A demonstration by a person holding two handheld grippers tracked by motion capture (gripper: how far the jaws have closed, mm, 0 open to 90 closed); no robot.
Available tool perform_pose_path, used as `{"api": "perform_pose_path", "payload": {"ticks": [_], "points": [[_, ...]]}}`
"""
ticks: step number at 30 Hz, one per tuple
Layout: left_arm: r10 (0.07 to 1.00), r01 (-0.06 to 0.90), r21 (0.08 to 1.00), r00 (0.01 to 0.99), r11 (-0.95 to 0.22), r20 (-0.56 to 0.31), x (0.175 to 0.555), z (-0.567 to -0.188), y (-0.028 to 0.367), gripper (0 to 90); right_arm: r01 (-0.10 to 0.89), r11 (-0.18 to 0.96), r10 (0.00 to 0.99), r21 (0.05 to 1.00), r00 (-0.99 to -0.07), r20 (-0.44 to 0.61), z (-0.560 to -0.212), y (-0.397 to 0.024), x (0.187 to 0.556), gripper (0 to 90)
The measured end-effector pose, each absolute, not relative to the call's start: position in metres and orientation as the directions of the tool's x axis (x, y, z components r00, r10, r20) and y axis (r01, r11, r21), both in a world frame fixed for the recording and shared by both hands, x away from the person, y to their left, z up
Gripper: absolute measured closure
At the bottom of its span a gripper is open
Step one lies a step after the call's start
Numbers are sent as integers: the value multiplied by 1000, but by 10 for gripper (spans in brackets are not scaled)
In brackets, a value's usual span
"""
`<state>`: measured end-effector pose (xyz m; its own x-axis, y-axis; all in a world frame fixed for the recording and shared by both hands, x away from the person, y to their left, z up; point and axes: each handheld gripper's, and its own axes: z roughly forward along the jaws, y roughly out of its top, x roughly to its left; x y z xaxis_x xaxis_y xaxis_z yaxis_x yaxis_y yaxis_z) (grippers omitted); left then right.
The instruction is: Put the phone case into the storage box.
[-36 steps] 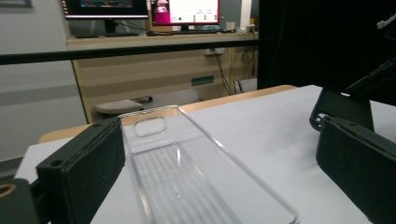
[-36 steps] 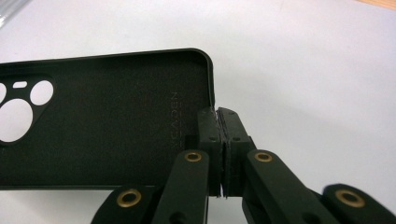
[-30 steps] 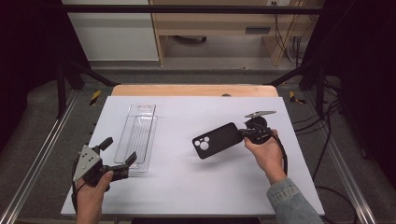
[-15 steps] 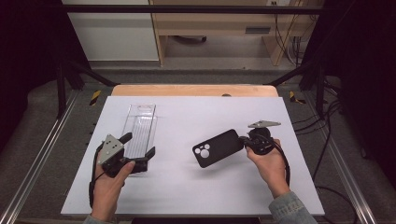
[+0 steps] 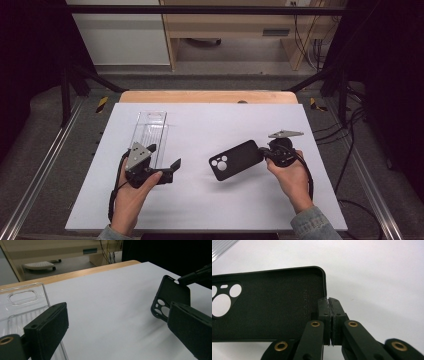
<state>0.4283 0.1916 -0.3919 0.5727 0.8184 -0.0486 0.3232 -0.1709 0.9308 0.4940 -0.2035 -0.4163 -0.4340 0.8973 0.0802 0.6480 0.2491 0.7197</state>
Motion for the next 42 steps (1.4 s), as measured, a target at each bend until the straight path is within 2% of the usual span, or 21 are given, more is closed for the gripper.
{"api": "perform_pose_path", "payload": {"ticks": [30,42], "points": [[812,374,911,578,-175,-81,421,-386,160,38,618,240,896,749,-437,73,-406,-184,497,894],[813,395,901,576,-182,-88,418,-395,142,59,594,235,900,769,-433,59,-405,-177,496,894]]}}
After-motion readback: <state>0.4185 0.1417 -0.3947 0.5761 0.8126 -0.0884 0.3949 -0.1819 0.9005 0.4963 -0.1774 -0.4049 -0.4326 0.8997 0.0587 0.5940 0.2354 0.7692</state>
